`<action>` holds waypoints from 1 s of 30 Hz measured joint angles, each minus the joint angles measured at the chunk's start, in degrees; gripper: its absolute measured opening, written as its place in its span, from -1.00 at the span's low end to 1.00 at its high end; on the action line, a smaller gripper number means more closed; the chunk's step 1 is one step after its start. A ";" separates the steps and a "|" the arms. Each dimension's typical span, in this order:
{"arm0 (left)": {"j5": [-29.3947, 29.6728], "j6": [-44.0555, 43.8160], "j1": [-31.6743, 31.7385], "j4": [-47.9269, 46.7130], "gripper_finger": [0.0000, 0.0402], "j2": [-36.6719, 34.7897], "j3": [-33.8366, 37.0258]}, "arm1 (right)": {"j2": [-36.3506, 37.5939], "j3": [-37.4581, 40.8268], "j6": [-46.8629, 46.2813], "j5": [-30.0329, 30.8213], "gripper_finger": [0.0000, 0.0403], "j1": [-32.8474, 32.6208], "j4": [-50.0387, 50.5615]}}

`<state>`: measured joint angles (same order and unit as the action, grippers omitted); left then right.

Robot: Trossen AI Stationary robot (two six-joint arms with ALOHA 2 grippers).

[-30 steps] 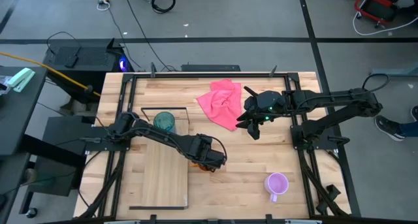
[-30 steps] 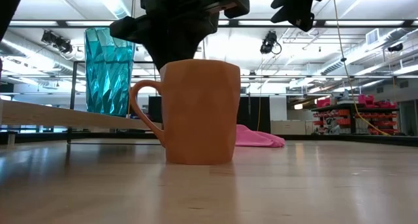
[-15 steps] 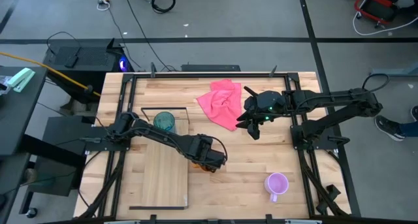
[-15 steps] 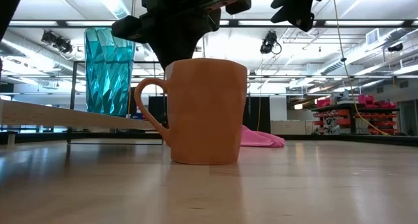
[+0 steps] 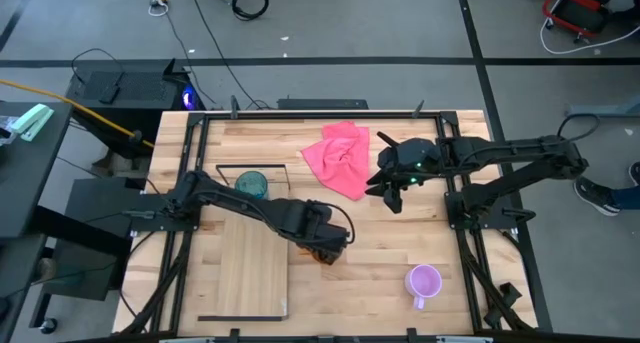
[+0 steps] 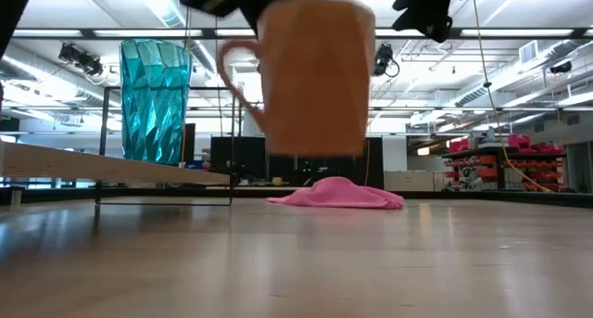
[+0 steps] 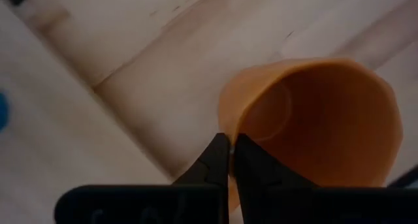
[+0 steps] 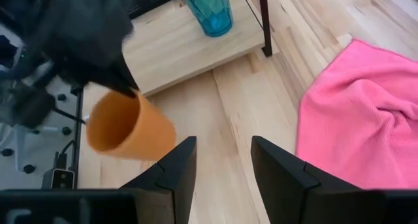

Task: Stack small to large cups/mugs on shelf
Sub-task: Put the orange cup on the shelf

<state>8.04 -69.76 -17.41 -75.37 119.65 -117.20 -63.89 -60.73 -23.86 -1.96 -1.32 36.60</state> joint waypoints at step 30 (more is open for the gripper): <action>-3.36 -10.82 -7.93 -14.62 -0.93 -2.70 -6.13 | 8.52 0.22 0.11 -0.01 -0.24 0.02 7.59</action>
<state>4.68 -80.59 -25.34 -90.00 116.95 -123.33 -55.37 -60.51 -23.75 -1.96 -1.30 44.18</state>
